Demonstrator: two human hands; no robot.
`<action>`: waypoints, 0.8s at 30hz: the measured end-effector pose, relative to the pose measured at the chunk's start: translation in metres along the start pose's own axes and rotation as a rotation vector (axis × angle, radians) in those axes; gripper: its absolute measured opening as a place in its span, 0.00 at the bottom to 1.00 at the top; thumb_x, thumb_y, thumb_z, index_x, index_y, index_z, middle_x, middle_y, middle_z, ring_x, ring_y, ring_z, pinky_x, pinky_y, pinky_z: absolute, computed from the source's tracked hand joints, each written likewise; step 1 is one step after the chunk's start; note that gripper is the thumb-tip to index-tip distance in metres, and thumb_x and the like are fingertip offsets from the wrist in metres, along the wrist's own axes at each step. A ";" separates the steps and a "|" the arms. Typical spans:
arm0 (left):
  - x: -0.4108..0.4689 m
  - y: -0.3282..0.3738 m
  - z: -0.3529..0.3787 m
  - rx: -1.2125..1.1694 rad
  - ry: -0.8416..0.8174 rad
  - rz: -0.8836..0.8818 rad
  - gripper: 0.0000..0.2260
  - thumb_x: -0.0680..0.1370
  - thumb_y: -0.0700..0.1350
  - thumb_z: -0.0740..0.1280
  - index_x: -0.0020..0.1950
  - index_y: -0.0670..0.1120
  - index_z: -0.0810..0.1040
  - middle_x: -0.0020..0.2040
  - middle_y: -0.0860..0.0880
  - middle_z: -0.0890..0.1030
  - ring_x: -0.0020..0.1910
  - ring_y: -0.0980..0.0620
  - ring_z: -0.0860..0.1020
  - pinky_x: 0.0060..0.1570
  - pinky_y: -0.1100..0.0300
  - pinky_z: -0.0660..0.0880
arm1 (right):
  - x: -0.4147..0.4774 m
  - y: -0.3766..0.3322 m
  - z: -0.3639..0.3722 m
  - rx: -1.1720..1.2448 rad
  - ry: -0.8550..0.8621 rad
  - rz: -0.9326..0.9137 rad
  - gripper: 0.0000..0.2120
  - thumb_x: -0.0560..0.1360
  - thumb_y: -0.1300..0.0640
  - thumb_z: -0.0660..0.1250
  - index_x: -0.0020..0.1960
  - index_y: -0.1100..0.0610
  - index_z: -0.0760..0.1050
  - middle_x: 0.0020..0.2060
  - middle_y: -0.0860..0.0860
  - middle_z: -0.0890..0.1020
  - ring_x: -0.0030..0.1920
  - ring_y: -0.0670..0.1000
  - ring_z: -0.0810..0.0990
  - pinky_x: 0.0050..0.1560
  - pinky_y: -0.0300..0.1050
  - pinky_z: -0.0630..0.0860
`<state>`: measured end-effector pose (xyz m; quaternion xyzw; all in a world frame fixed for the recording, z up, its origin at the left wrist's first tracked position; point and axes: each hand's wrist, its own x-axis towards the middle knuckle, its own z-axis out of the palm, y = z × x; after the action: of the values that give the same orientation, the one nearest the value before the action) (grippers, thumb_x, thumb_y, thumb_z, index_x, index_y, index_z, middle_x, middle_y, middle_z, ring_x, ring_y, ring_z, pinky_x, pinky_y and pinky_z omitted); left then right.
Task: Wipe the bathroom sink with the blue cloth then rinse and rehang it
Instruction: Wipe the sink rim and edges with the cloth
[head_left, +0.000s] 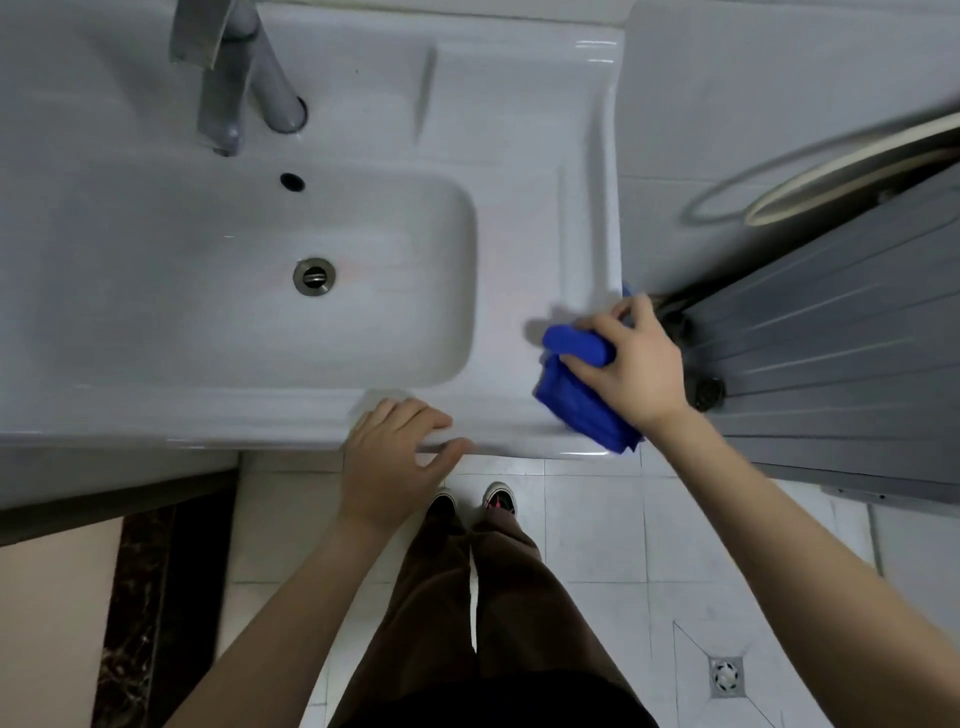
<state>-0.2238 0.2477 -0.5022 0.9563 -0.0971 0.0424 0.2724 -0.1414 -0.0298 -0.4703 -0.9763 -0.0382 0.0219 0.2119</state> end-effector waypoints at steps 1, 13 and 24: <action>0.000 -0.002 0.002 0.005 0.010 0.016 0.11 0.74 0.56 0.72 0.44 0.49 0.81 0.43 0.55 0.81 0.44 0.51 0.77 0.43 0.56 0.72 | 0.036 0.006 0.001 0.010 0.035 0.011 0.15 0.69 0.44 0.72 0.53 0.48 0.79 0.53 0.51 0.69 0.49 0.51 0.76 0.45 0.48 0.77; 0.002 0.004 -0.002 0.022 0.000 0.009 0.10 0.71 0.55 0.73 0.43 0.49 0.82 0.43 0.53 0.81 0.43 0.48 0.77 0.42 0.53 0.71 | -0.023 -0.005 -0.005 0.085 -0.024 0.061 0.14 0.69 0.46 0.74 0.52 0.48 0.79 0.49 0.48 0.67 0.44 0.52 0.75 0.39 0.42 0.73; 0.002 0.003 -0.001 0.030 -0.010 0.063 0.13 0.74 0.57 0.70 0.44 0.48 0.82 0.43 0.52 0.80 0.42 0.50 0.76 0.40 0.56 0.68 | 0.123 0.004 -0.012 0.081 0.016 0.125 0.14 0.71 0.44 0.70 0.52 0.49 0.77 0.53 0.50 0.69 0.45 0.52 0.76 0.43 0.47 0.76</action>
<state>-0.2224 0.2456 -0.4996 0.9570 -0.1276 0.0478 0.2561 -0.0182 -0.0287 -0.4640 -0.9675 0.0256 0.0289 0.2498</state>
